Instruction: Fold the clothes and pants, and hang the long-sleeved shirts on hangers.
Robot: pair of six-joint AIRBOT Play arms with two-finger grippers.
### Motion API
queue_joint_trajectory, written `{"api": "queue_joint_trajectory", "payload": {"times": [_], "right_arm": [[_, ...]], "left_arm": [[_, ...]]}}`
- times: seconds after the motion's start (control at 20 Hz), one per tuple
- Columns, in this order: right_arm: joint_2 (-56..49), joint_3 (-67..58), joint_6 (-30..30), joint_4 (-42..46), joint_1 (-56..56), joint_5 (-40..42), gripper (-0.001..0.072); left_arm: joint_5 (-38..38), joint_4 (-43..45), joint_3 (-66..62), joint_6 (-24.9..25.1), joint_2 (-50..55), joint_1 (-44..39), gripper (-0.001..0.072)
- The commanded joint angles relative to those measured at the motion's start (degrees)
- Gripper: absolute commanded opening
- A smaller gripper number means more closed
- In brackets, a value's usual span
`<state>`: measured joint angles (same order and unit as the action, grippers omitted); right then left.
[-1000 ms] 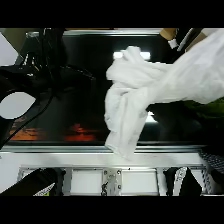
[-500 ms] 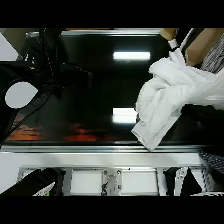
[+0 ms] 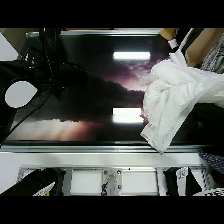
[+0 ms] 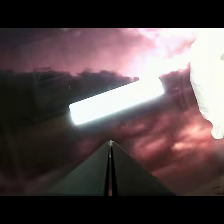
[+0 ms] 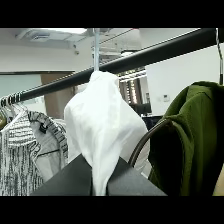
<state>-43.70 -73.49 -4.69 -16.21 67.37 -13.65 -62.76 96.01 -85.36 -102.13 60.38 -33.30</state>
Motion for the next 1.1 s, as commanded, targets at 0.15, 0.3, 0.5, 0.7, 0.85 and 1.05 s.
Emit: {"api": "queue_joint_trajectory", "payload": {"times": [0.15, 0.3, 0.5, 0.7, 0.85, 1.05], "right_arm": [[-2.9, -4.9, 0.4, 0.2, 0.0, 0.8, 0.0007], [-3.7, -5.6, 0.4, 0.9, 0.0, 4.4, 0.0007], [-5.0, -5.6, 0.4, 2.1, 0.0, 7.7, 0.0007], [-6.0, -5.6, 0.4, 2.1, 0.0, 12.5, 0.0008], [-6.5, -5.6, 0.4, 2.1, 0.0, 13.9, 0.0008], [-7.1, -5.6, 0.4, 2.1, 0.0, 15.0, 0.0008]], "left_arm": [[0.0, 0.0, 0.0, -0.1, 0.0, 0.1, 0.0015], [0.0, 0.0, 0.0, -0.1, 0.0, 0.0, 0.0014], [0.0, 0.0, 0.0, -0.1, 0.0, 0.0, 0.0014], [0.0, -0.1, 0.0, -0.1, 0.0, 0.0, 0.0014], [0.0, -0.1, 0.0, -0.1, 0.0, 0.0, 0.0014], [0.0, -0.1, 0.0, -0.1, 0.0, 0.0, 0.0014]]}}
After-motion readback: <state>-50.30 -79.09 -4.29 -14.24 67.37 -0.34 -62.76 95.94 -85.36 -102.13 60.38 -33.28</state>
